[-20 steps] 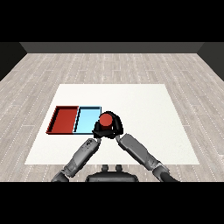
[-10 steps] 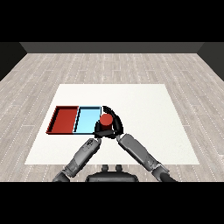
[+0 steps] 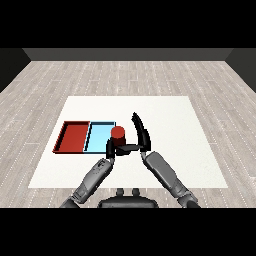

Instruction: Pick the red can and put it in the red box

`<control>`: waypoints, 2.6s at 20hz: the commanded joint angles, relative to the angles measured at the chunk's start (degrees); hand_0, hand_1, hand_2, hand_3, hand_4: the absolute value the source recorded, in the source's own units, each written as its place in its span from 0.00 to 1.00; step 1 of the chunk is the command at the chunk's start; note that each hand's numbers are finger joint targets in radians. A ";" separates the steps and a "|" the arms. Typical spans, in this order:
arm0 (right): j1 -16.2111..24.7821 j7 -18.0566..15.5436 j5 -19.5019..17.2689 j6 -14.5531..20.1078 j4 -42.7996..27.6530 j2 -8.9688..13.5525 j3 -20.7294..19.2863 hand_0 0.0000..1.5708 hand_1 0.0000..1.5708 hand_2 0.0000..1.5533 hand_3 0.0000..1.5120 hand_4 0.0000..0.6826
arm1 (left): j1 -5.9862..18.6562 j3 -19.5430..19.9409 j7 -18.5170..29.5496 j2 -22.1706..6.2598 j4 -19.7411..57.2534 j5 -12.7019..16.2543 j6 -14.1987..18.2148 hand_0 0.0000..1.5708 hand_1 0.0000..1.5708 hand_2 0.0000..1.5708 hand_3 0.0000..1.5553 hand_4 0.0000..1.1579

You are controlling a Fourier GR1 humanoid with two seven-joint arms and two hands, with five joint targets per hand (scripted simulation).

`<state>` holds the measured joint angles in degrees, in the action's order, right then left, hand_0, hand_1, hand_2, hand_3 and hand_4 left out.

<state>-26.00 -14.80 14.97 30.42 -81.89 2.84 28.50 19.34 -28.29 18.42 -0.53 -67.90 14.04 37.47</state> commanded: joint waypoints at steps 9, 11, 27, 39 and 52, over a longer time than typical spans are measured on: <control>18.09 0.91 3.73 -5.45 -21.03 13.50 -10.43 0.00 0.00 0.00 0.00 0.00 | 2.04 7.46 -5.34 -13.39 -3.33 -5.06 -0.84 1.00 1.00 1.00 0.95 0.97; 21.09 -1.41 4.57 -6.02 -17.91 14.08 -12.73 0.00 0.00 0.00 0.00 0.00 | 0.57 11.54 -4.50 -19.10 -3.45 -3.79 -2.82 1.00 1.00 1.00 0.94 0.97; 25.34 -2.43 4.15 -9.00 -10.97 16.40 -19.86 0.00 0.00 0.00 0.00 0.00 | 15.32 22.51 -5.85 -26.42 34.87 -7.51 -9.49 1.00 1.00 0.99 0.95 0.94; 18.05 -6.46 5.94 -12.93 2.77 13.96 -23.15 0.00 0.00 0.00 0.00 0.00 | 23.13 22.16 -11.79 -22.34 61.91 -11.73 -9.04 0.43 0.43 0.43 0.00 0.62; 18.28 -7.17 4.56 -12.12 1.13 11.45 -22.16 0.00 0.00 0.00 0.00 0.00 | 22.20 25.69 -15.25 -27.71 66.61 -9.39 -18.31 0.00 0.00 0.00 0.00 0.00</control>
<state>-7.88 -22.67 19.58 17.66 -79.00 15.23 6.04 41.38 -2.49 4.08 -26.34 -2.02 5.02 22.05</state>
